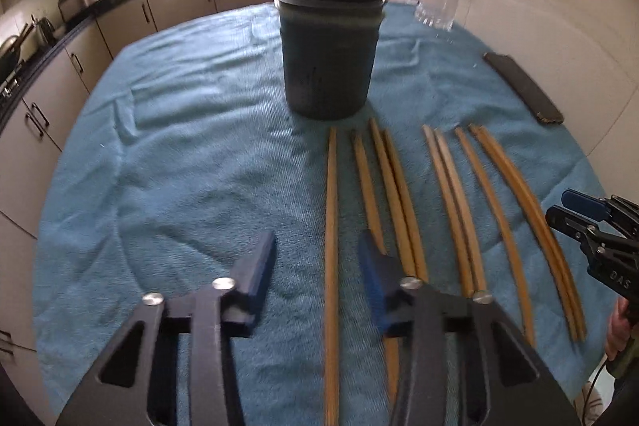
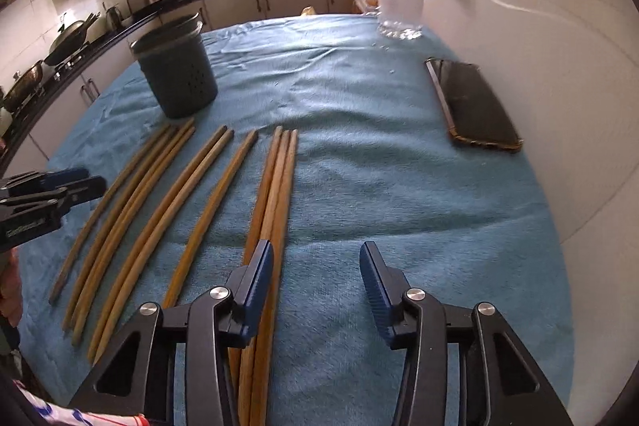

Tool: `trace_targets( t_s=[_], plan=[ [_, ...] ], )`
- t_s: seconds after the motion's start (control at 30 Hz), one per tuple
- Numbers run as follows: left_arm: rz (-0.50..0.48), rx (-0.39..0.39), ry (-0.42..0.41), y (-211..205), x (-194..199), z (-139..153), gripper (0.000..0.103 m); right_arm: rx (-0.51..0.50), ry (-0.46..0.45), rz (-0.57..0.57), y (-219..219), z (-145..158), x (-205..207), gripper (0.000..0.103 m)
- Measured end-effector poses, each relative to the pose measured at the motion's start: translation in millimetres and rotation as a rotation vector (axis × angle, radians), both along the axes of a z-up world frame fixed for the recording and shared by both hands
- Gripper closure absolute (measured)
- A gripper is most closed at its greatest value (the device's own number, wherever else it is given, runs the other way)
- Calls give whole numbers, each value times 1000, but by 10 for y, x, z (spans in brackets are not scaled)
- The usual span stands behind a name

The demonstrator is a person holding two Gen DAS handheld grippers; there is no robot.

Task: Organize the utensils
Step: 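Move both grippers down toward the row of wooden chopsticks, then close the left gripper on one chopstick while the right gripper grasps another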

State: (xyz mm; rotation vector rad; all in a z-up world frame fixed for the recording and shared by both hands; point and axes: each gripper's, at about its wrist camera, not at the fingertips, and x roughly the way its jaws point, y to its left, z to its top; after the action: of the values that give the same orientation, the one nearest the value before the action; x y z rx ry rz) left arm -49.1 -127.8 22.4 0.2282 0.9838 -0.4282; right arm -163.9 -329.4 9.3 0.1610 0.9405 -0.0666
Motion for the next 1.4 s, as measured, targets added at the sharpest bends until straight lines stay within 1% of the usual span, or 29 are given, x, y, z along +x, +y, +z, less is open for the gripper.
trace_targets(
  t_s=[0.07,0.17,0.2,0.3,0.37,0.4,0.43,0.47,0.5,0.53,0.57,0.67,0.77,0.83,0.9,0.93,1.0,1.17,1.23,1.4],
  plan=[
    [-2,1,34,-24,38,-71,80,-13,6,6,-1,1,29,57],
    [25,14,42,-15,44,-103,96,4,14,7,-16,-4,95,64],
    [39,13,44,-4,48,-105,96,7,15,10,-13,-4,116,65],
    [102,-22,77,88,70,-95,96,-8,38,8,8,-29,213,66],
    [128,-26,84,141,59,-93,96,-12,48,23,55,-53,283,67],
    [143,-29,89,169,58,-89,96,-31,50,24,80,-52,312,67],
    [158,-34,96,206,40,-85,96,-34,53,24,82,-52,335,68],
    [171,-36,101,231,27,-87,96,-32,57,19,73,-51,365,77],
    [184,-38,108,269,8,-86,96,-35,63,10,54,-59,395,82],
    [199,-41,116,307,-10,-85,96,-23,70,-6,6,-57,408,92],
    [214,-42,125,347,-28,-84,96,-5,74,-20,-45,-55,406,93],
    [241,-46,152,416,-67,-73,96,-12,98,-80,-218,-58,373,93],
    [210,-45,167,426,-77,-59,96,32,106,-82,-322,-61,346,93],
    [200,-41,162,443,-74,-21,96,40,113,-81,-376,-57,352,91],
    [201,-30,142,450,-39,17,90,39,123,-79,-414,-57,388,90],
    [200,-20,134,449,-9,33,81,41,129,-79,-414,-64,420,90],
    [196,-7,128,426,59,38,71,50,135,-76,-441,-70,478,90],
    [184,19,152,373,265,-74,71,37,155,-74,-442,-72,629,90],
    [177,25,132,344,320,-73,71,15,168,-69,-427,-65,725,90],
    [151,54,119,269,388,-96,71,-37,200,-64,-396,-60,987,90]
  ],
)
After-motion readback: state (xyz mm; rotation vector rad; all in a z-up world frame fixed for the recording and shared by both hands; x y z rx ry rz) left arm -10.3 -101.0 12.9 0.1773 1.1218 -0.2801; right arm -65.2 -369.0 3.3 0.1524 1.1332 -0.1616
